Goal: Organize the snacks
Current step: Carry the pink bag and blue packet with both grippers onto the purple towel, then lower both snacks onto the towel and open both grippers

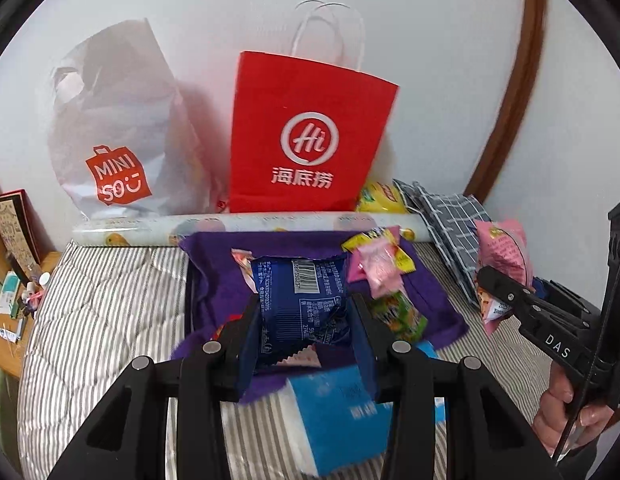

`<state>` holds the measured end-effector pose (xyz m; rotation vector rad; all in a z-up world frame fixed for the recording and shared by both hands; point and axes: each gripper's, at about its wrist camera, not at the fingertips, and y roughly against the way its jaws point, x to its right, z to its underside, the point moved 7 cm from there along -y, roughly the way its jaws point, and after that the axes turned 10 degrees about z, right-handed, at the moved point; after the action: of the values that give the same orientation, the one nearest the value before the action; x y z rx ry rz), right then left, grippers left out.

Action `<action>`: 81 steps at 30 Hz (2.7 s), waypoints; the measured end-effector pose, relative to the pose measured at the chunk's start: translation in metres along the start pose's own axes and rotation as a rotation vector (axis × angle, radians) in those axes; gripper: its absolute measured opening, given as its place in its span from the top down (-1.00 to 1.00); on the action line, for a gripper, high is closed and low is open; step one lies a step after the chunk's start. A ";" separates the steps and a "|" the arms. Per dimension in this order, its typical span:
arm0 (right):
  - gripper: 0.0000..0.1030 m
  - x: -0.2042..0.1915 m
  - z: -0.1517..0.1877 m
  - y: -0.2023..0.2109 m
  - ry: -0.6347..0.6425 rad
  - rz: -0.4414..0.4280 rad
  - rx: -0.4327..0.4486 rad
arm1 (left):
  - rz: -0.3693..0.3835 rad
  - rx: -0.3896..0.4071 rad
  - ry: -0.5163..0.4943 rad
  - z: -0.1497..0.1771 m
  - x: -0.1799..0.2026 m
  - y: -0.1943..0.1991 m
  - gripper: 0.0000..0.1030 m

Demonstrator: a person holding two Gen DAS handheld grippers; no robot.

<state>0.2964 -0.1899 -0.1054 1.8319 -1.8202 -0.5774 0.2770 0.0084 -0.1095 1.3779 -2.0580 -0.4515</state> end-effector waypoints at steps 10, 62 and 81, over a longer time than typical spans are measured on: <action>0.22 0.000 -0.028 -0.046 0.015 0.015 -0.019 | -0.050 -0.001 0.017 -0.035 -0.028 -0.027 0.23; 0.20 0.000 0.012 -0.128 0.142 -0.009 -0.158 | -0.087 -0.158 0.148 -0.037 -0.087 -0.111 0.23; -0.18 -0.005 0.006 -0.114 0.142 -0.040 -0.109 | -0.113 -0.225 0.158 -0.024 -0.093 -0.126 0.23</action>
<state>0.3824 -0.1867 -0.1801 1.7923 -1.6317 -0.5364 0.4064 0.0446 -0.1935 1.3526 -1.7519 -0.5843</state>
